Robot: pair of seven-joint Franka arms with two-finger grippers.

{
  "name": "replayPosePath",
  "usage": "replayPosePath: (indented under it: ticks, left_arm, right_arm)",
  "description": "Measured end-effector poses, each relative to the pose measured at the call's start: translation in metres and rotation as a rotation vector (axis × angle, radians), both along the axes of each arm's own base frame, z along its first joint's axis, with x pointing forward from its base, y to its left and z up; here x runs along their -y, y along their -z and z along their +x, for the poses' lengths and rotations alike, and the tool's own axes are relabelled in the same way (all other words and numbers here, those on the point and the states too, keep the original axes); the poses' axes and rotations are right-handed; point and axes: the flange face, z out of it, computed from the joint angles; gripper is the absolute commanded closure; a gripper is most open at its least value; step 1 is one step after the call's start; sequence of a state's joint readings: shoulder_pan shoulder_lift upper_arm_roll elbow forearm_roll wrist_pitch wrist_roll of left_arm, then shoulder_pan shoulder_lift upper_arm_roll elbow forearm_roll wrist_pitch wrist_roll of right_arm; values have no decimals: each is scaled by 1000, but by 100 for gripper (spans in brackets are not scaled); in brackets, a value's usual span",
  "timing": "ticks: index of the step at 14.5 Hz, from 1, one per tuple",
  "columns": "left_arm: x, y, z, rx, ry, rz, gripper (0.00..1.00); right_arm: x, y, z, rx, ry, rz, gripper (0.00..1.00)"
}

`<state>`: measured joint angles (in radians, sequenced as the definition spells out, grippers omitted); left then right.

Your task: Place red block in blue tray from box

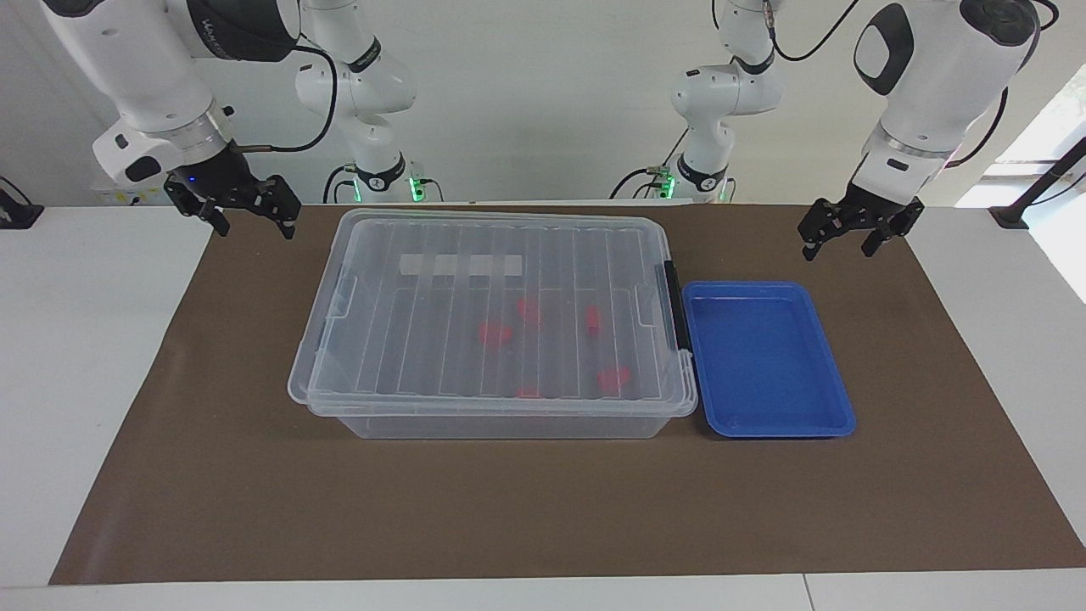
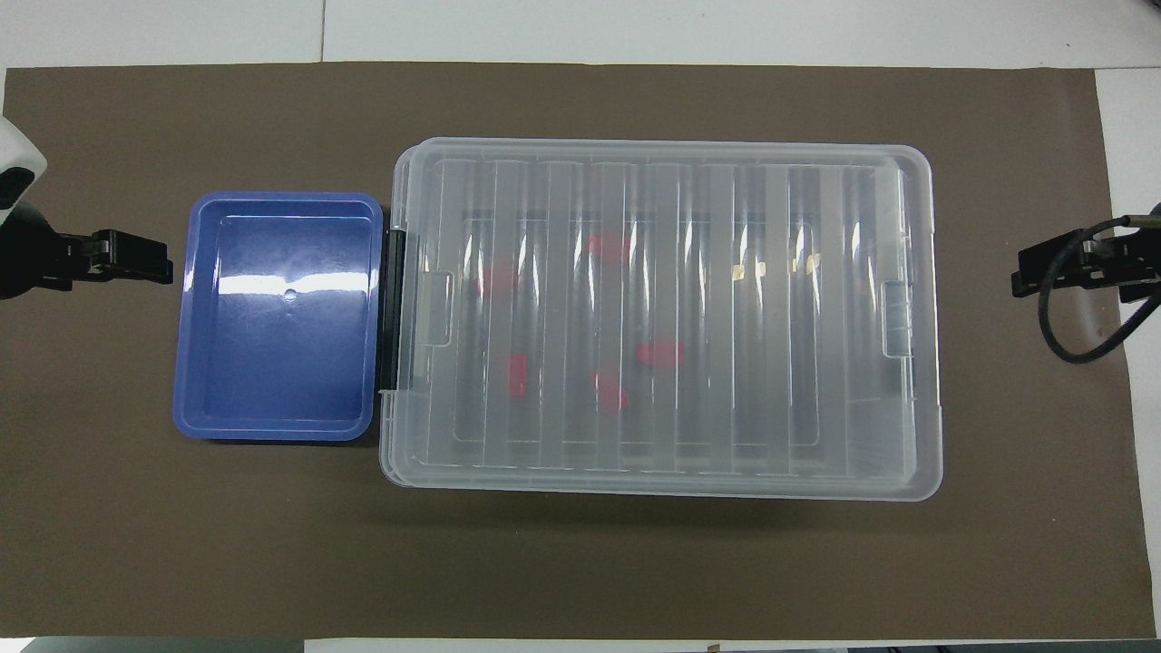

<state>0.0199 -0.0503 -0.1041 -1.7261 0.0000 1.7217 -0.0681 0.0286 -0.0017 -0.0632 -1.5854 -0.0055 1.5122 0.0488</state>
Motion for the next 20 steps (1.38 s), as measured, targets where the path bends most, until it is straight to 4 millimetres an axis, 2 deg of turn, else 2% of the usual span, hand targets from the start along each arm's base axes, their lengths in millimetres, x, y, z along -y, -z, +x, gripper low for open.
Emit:
replayPosePath:
  ticks: [10, 15, 17, 20]
  left_arm:
    - [0, 0, 0, 0, 0, 0, 0]
    - [0, 0, 0, 0, 0, 0, 0]
    - [0, 0, 0, 0, 0, 0, 0]
    - [0, 0, 0, 0, 0, 0, 0]
  right_arm:
    - [0, 0, 0, 1, 0, 0, 0]
    - [-1, 14, 6, 25, 0, 4, 0]
    - [-8, 22, 9, 44, 16, 28, 0]
    - [-33, 38, 13, 60, 49, 33, 0]
